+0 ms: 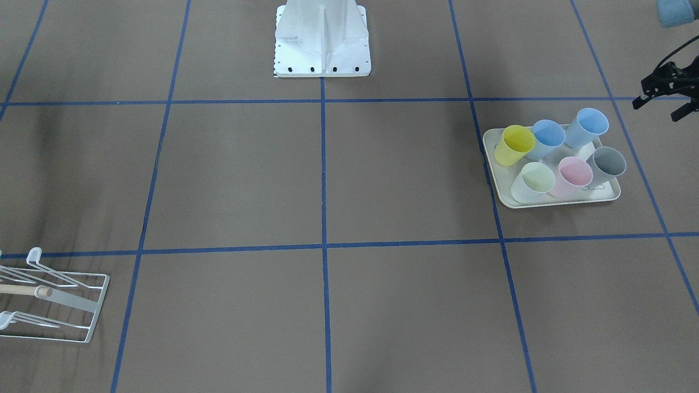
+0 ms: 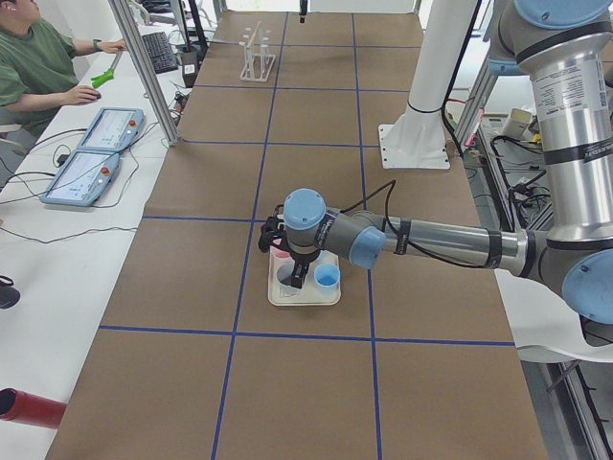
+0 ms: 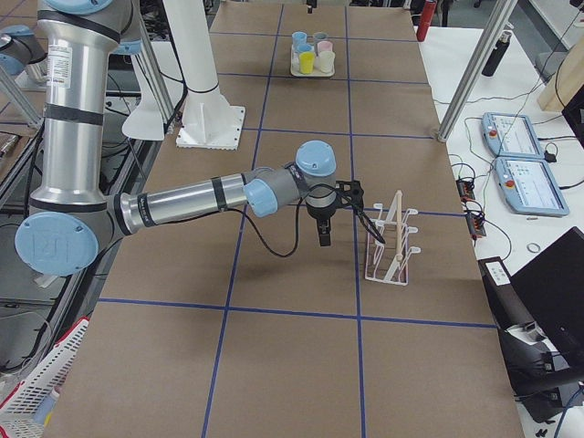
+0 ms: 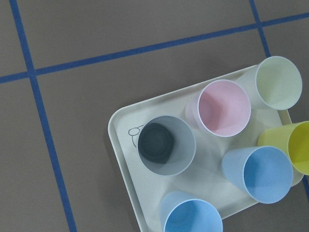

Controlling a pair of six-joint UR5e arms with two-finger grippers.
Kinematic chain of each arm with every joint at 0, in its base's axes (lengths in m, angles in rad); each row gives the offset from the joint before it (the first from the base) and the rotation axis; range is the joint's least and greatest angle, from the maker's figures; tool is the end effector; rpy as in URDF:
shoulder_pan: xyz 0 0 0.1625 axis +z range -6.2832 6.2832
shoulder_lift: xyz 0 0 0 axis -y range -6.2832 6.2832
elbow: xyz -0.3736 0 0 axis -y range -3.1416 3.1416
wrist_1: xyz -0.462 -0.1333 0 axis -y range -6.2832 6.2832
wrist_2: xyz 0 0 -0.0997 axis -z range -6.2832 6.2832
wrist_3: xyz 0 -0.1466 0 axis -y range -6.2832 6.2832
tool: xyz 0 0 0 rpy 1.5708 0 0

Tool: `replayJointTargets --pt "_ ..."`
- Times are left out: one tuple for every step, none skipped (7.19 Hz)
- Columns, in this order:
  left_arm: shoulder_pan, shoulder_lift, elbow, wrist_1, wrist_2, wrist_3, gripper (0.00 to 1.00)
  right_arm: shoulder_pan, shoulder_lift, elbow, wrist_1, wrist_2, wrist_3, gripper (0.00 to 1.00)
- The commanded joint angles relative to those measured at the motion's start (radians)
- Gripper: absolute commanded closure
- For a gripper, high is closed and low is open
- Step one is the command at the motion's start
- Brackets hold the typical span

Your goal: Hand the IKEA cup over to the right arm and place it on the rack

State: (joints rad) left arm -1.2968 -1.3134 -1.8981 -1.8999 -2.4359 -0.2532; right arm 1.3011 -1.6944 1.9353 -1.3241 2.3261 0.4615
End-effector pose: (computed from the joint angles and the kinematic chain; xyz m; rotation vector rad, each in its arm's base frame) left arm 0.1129 -0.4820 0.5404 0.1385 0.9215 0.1918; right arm -0.1124 -0.5299 0.4706 0.1685 -0.8557 -0.0046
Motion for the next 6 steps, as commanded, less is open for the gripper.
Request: replayJointTargets --pt "0.063 0.028 0.005 -0.054 0.075 -0.078 0.0 -0.028 0.002 0.021 0.0 -0.001 0.049 0.0" --pt "0.109 0.028 0.005 -0.054 0.142 -0.147 0.0 -0.028 0.002 0.021 0.0 -0.001 0.049 0.0" --pt "0.163 0.02 0.005 -0.065 0.208 -0.232 0.0 -0.028 0.002 0.021 0.002 -0.002 0.049 0.0" --pt "0.178 0.019 0.013 -0.065 0.219 -0.247 0.0 -0.028 0.002 0.021 0.0 -0.001 0.049 0.0" --pt "0.188 0.014 0.031 -0.067 0.219 -0.245 0.0 -0.028 0.002 0.021 0.0 -0.002 0.049 0.0" --pt "0.21 0.014 0.04 -0.068 0.219 -0.247 0.0 -0.028 0.002 0.021 0.0 -0.001 0.049 0.0"
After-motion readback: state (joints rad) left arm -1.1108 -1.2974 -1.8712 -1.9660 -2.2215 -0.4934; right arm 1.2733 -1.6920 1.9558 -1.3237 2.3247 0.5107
